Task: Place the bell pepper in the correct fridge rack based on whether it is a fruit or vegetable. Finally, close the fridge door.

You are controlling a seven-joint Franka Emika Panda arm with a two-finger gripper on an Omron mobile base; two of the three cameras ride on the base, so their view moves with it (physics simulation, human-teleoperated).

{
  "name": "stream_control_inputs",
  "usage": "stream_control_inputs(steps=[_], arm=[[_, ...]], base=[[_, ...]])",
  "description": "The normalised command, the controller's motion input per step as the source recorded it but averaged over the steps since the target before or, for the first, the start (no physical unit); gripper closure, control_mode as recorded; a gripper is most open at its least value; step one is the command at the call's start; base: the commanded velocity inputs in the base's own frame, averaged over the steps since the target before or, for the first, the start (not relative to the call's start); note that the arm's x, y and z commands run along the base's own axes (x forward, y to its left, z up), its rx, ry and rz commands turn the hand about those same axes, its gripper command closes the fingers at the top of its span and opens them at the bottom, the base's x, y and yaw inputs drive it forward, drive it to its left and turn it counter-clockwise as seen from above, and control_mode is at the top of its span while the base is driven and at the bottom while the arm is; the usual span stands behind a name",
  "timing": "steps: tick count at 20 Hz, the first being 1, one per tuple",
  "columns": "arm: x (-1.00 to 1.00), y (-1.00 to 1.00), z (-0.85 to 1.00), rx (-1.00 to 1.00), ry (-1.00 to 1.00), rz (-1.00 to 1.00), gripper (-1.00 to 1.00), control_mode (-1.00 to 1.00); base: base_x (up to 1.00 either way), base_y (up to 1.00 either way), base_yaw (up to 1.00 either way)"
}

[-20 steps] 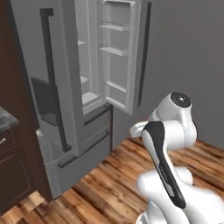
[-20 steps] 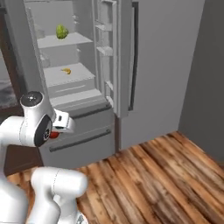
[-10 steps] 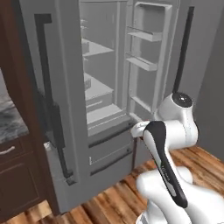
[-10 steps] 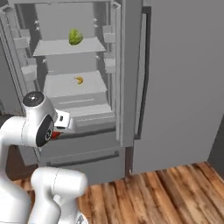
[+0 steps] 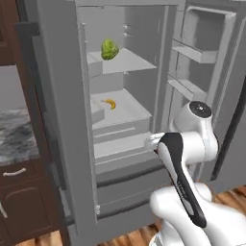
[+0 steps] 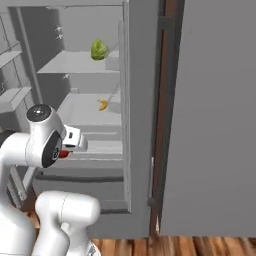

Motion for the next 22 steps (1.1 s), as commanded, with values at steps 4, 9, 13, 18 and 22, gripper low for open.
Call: stream_control_inputs(steps=[4,9,13,18,22], arm=[[0.00,0.00,0.00,0.00,0.00,0.00,1.00,1.00],[0.00,0.00,0.00,0.00,0.00,0.00,1.00,1.00],[0.00,0.00,0.00,0.00,0.00,0.00,1.00,1.00],[0.49,-0.01,0.46,0.04,-0.08,0.02,1.00,-1.00],[0.63,0.00,1.00,0.01,-0.25,0.00,1.00,-1.00]], base=[[0.85,-0.04,0.39],[0.98,0.00,0.32],[0.92,0.00,0.24],[0.34,0.00,0.06],[0.00,0.00,0.00]])
